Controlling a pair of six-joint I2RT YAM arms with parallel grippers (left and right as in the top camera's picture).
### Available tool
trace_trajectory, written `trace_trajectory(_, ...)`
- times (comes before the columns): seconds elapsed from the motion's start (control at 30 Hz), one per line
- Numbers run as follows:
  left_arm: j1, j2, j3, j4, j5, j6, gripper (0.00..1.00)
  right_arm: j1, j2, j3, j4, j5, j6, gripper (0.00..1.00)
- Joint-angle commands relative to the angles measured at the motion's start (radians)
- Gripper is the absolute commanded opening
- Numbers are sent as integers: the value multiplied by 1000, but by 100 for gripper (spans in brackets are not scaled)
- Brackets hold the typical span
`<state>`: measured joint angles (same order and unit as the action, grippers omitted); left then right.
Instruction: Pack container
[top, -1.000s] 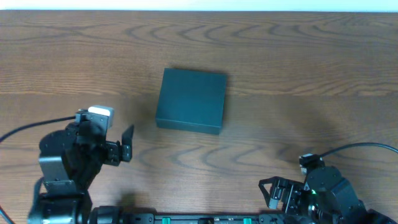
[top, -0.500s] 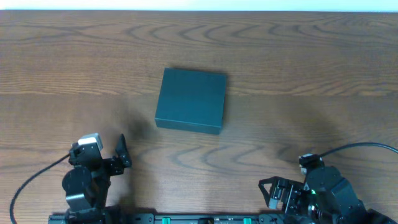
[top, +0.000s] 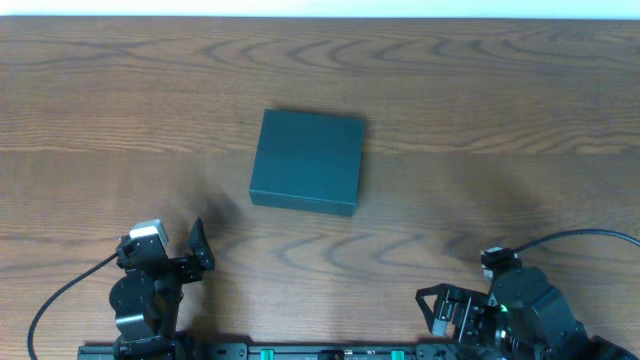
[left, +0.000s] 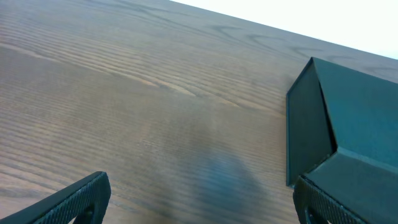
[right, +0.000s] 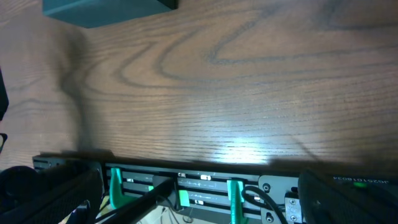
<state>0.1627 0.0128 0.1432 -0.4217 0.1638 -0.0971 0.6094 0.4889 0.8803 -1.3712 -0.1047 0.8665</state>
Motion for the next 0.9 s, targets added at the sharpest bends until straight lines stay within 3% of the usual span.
trace_trajectory(0.0, 0, -8, -21, 0, -14, 19, 95, 6, -3, -2, -1, -1, 12, 99)
trace_trajectory(0.63, 0, -8, -21, 0, -14, 19, 95, 6, -3, -2, -1, -1, 12, 99)
trace_trajectory(0.87, 0, -8, -21, 0, -14, 19, 95, 13, -9, -2, 50, 206, -96, 99)
